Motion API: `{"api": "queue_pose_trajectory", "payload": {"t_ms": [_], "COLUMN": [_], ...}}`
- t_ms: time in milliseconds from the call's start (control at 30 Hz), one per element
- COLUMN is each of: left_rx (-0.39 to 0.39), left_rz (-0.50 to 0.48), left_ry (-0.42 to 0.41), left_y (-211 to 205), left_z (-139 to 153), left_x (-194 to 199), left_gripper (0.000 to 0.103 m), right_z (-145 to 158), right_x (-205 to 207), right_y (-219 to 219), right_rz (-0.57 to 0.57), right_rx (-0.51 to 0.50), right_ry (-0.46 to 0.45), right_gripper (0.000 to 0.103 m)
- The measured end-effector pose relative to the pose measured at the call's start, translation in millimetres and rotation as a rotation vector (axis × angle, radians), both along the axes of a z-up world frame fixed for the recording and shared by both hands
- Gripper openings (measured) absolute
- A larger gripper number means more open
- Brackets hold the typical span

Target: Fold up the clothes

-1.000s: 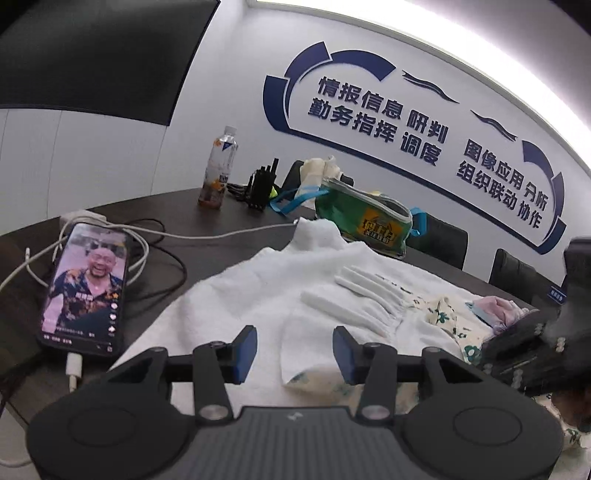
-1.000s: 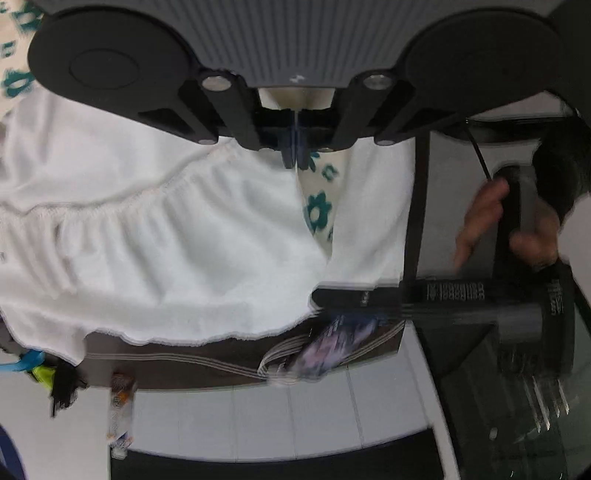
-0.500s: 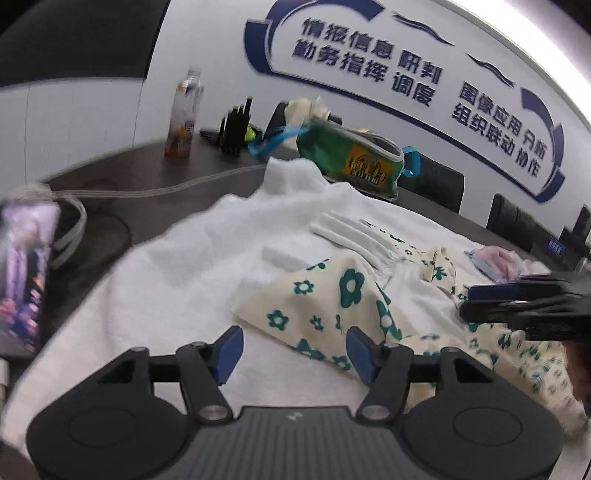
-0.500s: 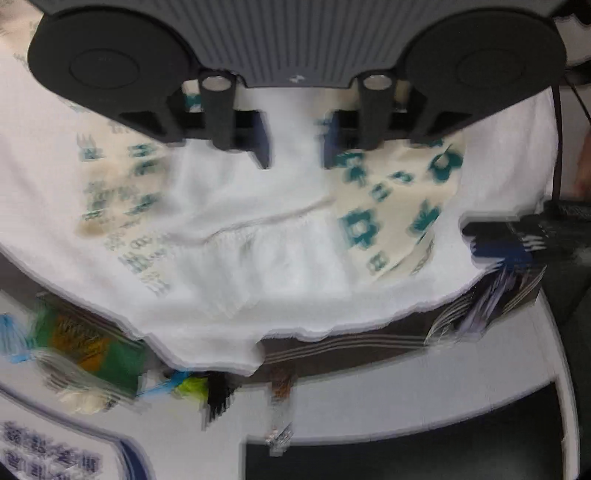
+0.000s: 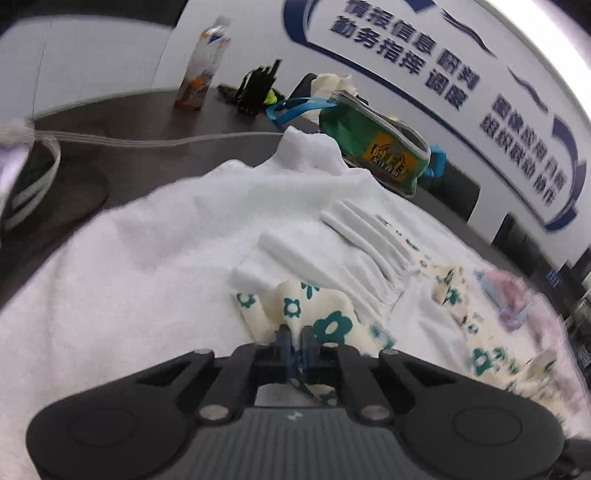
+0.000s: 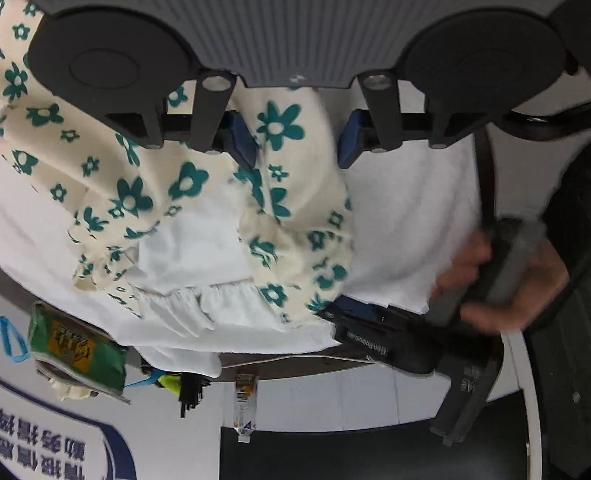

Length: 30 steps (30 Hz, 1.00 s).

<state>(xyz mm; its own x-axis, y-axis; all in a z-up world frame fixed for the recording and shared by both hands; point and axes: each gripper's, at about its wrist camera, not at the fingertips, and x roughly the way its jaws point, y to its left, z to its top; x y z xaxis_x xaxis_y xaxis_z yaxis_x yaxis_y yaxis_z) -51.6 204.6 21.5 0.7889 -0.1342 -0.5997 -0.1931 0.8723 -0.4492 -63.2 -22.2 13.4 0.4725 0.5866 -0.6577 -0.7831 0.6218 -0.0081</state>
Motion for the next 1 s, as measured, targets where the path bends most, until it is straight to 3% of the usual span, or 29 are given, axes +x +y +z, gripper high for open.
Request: {"api": "queue_pose_trajectory", "payload": {"t_ms": [67,233,333,433,533,600,633,700,800,867,1000], "left_rx": [-0.034,0.051,0.06,0.206,0.352,0.444,0.419,0.327,0.264,0.319,0.422], "left_rz": [0.017,-0.011,-0.008,0.113,0.231,0.22,0.178,0.093,-0.024,-0.027,0.032], "left_ry": [-0.042,-0.168,-0.144,-0.113,-0.085,-0.179,-0.209,-0.209,-0.164,-0.131,-0.063], "left_y": [5.9,0.6,2.3,-4.0,-10.9,-28.2,-32.1,-34.2,-42.5,-45.8,-41.8], "left_z": [5.1,39.4,33.8,28.3,23.5,34.5,38.4,40.2,31.2,20.7,1.0], "left_x": [-12.6,-69.6,-90.5,-101.7,-112.9,-120.8,-120.3,-110.9,-94.0,-89.8,-86.5], "left_gripper": [0.001,0.001,0.002,0.003,0.012,0.03,0.036,0.04,0.039,0.038,0.027], "right_z": [1.3,30.8,44.1,31.1,20.7,24.2,31.7,44.6,52.1,44.5,11.4], "right_x": [0.0,-6.8,-21.1,-29.1,-27.1,-23.8,-20.4,-14.7,-13.6,-14.6,-17.2], "right_y": [-2.2,-22.1,-29.1,-22.7,-18.8,-21.5,-25.6,-29.6,-18.3,-4.5,18.9], "right_rz": [-0.033,0.008,0.056,0.062,0.063,0.063,0.048,0.029,0.036,0.064,0.098], "right_rx": [-0.001,0.078,0.089,0.023,0.0,0.031,0.075,0.124,0.13,0.131,0.051], "right_ry": [-0.011,0.049,0.054,0.062,0.103,0.116,0.109,0.076,0.023,0.04,0.098], "right_gripper": [0.004,0.004,0.004,0.004,0.011,0.025,0.039,0.041,0.039,0.031,0.027]}}
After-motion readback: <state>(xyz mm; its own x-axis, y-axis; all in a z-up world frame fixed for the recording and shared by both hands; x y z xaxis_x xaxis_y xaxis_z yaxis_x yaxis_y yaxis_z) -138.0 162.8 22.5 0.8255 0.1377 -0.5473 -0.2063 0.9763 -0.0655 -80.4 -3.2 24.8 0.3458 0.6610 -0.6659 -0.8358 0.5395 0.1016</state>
